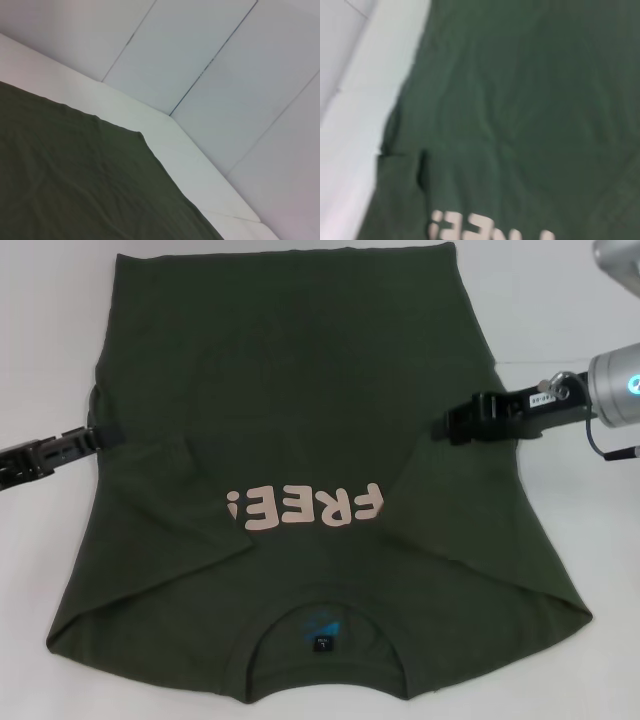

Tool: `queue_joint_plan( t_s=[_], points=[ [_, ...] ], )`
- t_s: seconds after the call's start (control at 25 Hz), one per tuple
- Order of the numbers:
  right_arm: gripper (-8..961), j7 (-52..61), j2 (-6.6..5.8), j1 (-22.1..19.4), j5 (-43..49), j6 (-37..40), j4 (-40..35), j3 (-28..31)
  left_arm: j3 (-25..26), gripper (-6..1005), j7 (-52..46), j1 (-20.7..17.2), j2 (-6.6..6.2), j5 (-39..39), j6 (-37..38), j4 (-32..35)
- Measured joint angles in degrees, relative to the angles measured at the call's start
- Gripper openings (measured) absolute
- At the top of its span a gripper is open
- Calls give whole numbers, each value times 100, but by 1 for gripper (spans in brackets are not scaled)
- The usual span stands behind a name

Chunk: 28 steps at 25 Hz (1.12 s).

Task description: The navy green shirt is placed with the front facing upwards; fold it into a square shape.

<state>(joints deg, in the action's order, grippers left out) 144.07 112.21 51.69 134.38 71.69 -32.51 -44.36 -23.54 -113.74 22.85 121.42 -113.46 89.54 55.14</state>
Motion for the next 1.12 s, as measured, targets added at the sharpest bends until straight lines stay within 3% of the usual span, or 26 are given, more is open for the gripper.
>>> queue_joint_plan(
  t_s=[0.2,0.48,0.72,1.12],
  points=[
    [357,-373,-135,-196,-512,303,-12,6,83,813,-118,0,-58,2,28,-41],
    [701,-424,-367,-396,-530,673,-73,7,126,813,-1273,-30,-309,-408,564,79],
    [868,-424,-433,-457,-506,710,-78,-1,240,813,-2622,15,-377,-1450,1306,324],
    [868,-446,-437,-522,-499,678,-80,-7,532,813,-3267,-17,-391,-2345,1060,184]
  ],
)
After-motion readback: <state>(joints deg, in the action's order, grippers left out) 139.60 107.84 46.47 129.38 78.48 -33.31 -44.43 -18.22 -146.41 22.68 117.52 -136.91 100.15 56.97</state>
